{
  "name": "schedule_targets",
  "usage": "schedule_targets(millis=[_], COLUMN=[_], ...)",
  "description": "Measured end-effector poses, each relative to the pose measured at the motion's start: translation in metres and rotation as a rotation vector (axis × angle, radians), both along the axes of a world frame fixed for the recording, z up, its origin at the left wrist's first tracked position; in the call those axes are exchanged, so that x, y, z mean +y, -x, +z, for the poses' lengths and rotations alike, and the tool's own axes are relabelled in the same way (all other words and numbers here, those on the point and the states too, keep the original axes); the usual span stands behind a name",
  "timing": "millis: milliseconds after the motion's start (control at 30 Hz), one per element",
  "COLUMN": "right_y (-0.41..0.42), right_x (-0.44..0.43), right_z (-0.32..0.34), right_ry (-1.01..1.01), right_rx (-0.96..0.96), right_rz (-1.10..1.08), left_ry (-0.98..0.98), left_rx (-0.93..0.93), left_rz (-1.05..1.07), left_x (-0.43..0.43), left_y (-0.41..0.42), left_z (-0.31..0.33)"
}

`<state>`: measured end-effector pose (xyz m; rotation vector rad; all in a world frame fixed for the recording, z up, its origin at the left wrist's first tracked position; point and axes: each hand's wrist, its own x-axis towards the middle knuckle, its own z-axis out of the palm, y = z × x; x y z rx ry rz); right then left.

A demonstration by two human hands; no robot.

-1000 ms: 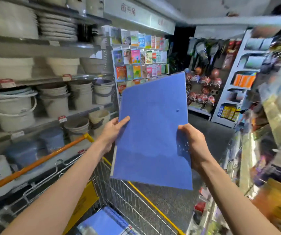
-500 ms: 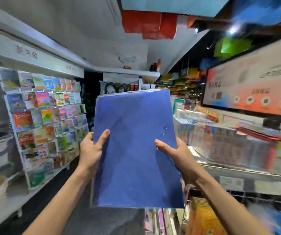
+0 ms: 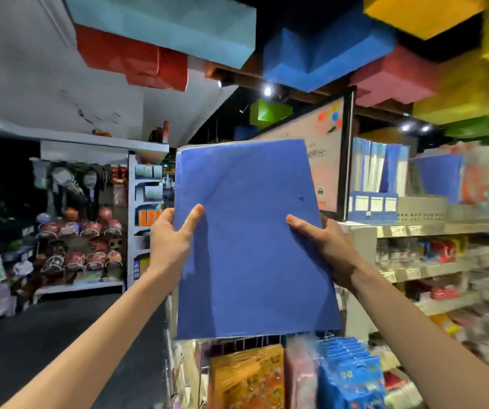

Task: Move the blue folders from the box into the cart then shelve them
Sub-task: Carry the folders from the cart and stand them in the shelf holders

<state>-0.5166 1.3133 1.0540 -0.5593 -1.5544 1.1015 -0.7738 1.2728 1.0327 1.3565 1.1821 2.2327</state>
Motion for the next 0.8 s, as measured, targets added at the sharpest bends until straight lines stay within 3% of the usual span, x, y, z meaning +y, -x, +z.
schedule_targets(millis=[300, 567, 800], right_y=[-0.147, -0.269, -0.363], right_x=[0.062, 0.126, 0.156], right_z=[0.023, 0.063, 0.09], right_ry=[-0.04, -0.136, -0.21], right_rx=[0.168, 0.231, 0.217], right_rz=[-0.143, -0.271, -0.429], left_ry=[0.018, 0.005, -0.043], left_rx=[0.331, 0.698, 0.722], left_rz=[0.061, 0.285, 0.136], left_x=[0.08, 0.152, 0.21], left_y=[-0.133, -0.232, -0.331], left_z=[0.05, 0.096, 0.121])
